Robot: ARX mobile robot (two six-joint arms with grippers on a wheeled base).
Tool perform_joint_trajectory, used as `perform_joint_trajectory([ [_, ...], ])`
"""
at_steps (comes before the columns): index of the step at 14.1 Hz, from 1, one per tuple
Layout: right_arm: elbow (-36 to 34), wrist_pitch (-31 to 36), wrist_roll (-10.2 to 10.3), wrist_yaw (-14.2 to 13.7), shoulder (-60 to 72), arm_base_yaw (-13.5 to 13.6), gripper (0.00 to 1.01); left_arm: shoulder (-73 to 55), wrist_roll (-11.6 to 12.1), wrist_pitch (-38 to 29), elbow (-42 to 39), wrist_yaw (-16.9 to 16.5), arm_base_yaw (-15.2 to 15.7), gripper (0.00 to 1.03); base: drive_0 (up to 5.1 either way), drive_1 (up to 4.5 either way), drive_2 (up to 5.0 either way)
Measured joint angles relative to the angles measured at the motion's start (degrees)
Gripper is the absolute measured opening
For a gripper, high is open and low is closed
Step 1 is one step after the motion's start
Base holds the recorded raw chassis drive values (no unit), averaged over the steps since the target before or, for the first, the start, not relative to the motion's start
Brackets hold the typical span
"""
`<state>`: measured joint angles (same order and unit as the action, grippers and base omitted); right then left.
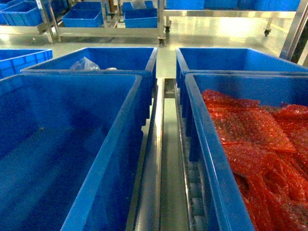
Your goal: Pick blue part to blue bin on bottom shelf
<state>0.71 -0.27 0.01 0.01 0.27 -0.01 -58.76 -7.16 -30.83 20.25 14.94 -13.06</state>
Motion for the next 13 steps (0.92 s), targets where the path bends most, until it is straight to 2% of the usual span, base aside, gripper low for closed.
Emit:
perform_joint_trajectory([
  [2,0.0,0.0,0.0,-0.02,0.0,0.0,0.98,-0.48,0.04,-0.42,-0.07,-0.28,-0.02,0.98,0.0,0.0,0.0],
  [3,0.0,0.02,0.0,0.0,0.0,0.0,0.98,-0.81,2.56,-9.29,-2.69,-2.8,0.77,0.86,0.0,0.0,0.0],
  [4,0.0,-0.07,0.0,-0.02,0.0,0.0,0.98,1.51,4.55,-11.65,-5.86,-4.15,2.21,0.74,0.0,0.0,0.0],
  [6,0.0,-0.02,0.0,0.0,0.0,0.0,0.98,6.47,5.97,-10.58,-9.97,-6.16,4.79,0.46,0.0,0.0,0.0],
  [9,0.0,-0.02,0.0,-0.02,0.0,0.0,0.98,13.53,6.14,-7.34,-13.84,-9.01,7.32,0.08,0.0,0.0,0.0],
  [10,0.0,-0.02,0.0,-0.02,0.0,0.0,0.98,16.15,6.16,-5.75,-14.93,-9.94,8.22,0.02,0.0,0.0,0.0],
  [11,0.0,0.0,0.0,0.0,0.0,0.0,0.98,18.8,6.23,-4.11,-15.85,-14.21,11.87,0.02,0.0,0.0,0.0],
  [12,0.0,-0.07,0.0,-0.04,0.0,0.0,0.98,21.05,6.21,-2.6,-16.52,-14.1,13.42,0.02,0.0,0.0,0.0],
  [13,0.0,0.02,0.0,0.0,0.0,0.0,0.98,23.34,6.25,-0.87,-17.09,-14.82,13.18,0.02,0.0,0.0,0.0],
])
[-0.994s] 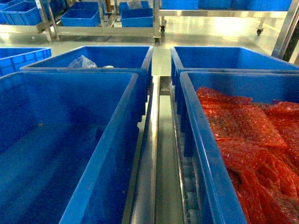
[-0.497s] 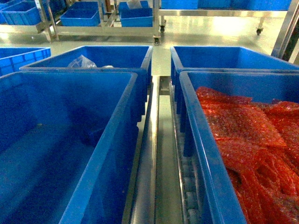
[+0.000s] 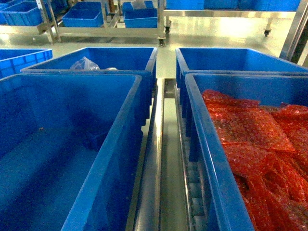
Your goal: Pick blue part to blue bin on bottom shelf
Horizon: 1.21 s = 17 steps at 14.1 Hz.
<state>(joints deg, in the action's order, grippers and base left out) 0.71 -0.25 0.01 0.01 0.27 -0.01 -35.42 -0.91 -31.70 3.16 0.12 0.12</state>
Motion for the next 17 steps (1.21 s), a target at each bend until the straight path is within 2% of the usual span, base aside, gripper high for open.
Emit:
perform_joint_trajectory([
  [2,0.0,-0.04,0.0,-0.02,0.0,0.0,0.98,2.6,0.04,-0.66,-2.56,-0.09,-0.24,0.02,0.0,0.0,0.0],
  [9,0.0,-0.04,0.0,-0.02,0.0,0.0,0.98,17.33,0.04,13.46,-2.56,-0.09,-0.22,0.02,0.0,0.0,0.0],
  [17,0.0,-0.02,0.0,-0.02,0.0,0.0,0.98,21.07,0.04,17.22,-2.56,-0.09,-0.24,0.02,0.0,0.0,0.0],
])
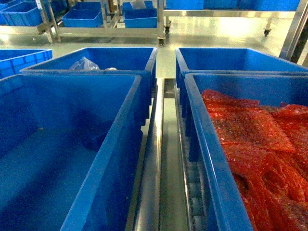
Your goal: Pick blue part to blue bin on bottom shelf
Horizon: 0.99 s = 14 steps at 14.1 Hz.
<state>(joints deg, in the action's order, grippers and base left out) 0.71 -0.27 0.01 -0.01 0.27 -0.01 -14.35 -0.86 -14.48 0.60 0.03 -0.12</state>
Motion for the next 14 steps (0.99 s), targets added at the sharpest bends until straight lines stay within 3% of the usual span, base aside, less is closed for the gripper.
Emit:
perform_joint_trajectory([
  [4,0.0,-0.02,0.0,0.0,0.0,0.0,0.98,5.49,0.0,6.29,0.02,0.0,0.0,0.02,0.0,0.0,0.0],
  [5,0.0,-0.07,0.02,-0.02,0.0,0.0,0.98,12.98,0.02,15.34,0.02,0.07,0.0,0.02,0.0,0.0,0.0],
  [14,0.0,0.0,0.0,-0.02,0.0,0.0,0.98,13.73,0.04,14.69,0.02,-0.02,0.09,0.05,0.0,0.0,0.0],
])
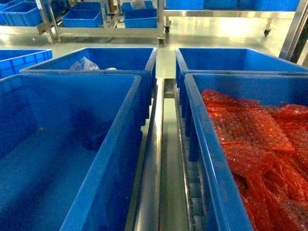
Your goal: Pick blue part to blue bin on bottom shelf
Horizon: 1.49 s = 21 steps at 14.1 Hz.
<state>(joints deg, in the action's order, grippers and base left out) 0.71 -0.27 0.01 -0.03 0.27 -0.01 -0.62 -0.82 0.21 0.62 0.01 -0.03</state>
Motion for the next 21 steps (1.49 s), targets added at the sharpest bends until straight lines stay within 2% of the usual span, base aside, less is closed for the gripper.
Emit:
perform_joint_trajectory([
  [3,0.0,0.0,0.0,0.02,0.0,0.0,0.98,0.0,0.0,0.02,0.0,0.0,0.0,0.15,0.0,0.0,0.0],
  [4,0.0,0.0,0.0,0.02,0.0,0.0,0.98,0.0,0.0,0.02,0.02,0.0,0.0,0.3,0.0,0.0,0.0],
  [5,0.0,0.0,0.0,0.02,0.0,0.0,0.98,0.0,0.0,0.0,0.0,0.0,0.0,0.87,0.0,0.0,0.0],
  [6,0.0,0.0,0.0,0.0,0.0,0.0,0.98,0.0,0.07,0.02,0.0,0.0,0.0,0.98,0.0,0.0,0.0],
  [21,0.0,0.0,0.0,0.0,0.0,0.0,0.98,0.0,0.04,0.0,0.0,0.0,0.0,0.98,0.0,0.0,0.0],
])
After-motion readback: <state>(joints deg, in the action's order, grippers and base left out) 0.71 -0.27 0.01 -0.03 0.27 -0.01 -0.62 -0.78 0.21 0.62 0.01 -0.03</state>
